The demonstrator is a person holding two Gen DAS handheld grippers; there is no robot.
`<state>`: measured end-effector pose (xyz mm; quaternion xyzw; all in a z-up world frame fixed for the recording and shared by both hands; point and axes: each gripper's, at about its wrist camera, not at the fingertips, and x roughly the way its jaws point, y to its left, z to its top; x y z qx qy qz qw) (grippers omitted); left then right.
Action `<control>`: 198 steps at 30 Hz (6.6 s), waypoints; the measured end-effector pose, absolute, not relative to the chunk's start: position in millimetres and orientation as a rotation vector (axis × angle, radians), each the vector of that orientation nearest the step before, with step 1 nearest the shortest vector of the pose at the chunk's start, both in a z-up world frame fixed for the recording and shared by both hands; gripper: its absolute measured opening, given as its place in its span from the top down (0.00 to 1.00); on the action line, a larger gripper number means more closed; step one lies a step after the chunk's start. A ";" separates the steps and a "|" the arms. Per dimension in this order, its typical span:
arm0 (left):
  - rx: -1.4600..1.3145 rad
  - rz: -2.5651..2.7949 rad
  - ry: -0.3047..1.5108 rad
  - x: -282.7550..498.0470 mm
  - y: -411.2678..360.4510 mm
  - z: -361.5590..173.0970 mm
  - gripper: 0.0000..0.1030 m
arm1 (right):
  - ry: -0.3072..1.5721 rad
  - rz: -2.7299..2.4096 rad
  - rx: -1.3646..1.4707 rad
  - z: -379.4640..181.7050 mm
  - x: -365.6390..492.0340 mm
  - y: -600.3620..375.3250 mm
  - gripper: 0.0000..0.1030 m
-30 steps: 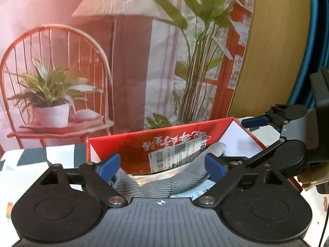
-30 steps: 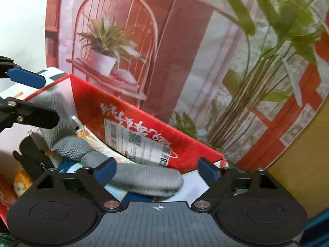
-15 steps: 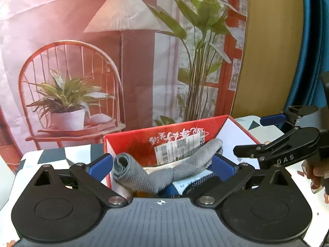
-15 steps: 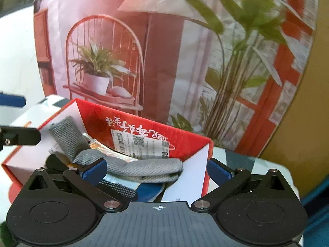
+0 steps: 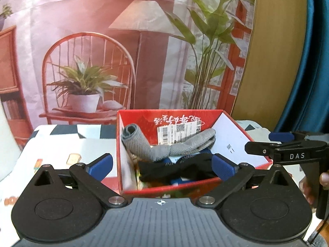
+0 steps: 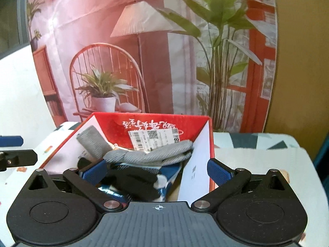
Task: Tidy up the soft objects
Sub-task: 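Move both tools back down to the green tassel, then close the left tool on the green tassel while the right tool grips it too, then lift the green tassel with both tools and carry it over the box, then lower the green tassel into the box and open both tools, then move both tools back down to the white bag of green cables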
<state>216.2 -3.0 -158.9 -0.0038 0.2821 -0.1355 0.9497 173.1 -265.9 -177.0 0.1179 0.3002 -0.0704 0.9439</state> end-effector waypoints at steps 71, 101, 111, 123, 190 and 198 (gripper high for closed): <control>-0.343 -0.407 0.858 173.5 60.3 -283.2 0.50 | 0.753 0.276 0.190 -272.8 134.9 -110.3 0.48; -0.295 -0.433 0.670 170.0 73.5 -205.2 0.55 | 0.608 0.389 0.201 -220.6 170.8 -100.3 0.50; -0.226 -0.457 0.519 188.7 47.6 -130.1 0.55 | 0.435 0.366 0.130 -147.2 189.4 -124.4 0.50; -0.188 -0.589 0.493 254.5 -25.4 -108.9 0.54 | 0.372 0.228 0.047 -115.0 201.5 -200.2 0.47; -0.069 -0.325 0.750 164.3 33.4 -228.6 0.42 | 0.610 0.092 0.147 -219.8 116.5 -168.5 0.43; -0.114 -0.302 0.810 148.9 31.0 -260.2 0.42 | 0.702 0.026 0.167 -257.8 80.6 -173.6 0.43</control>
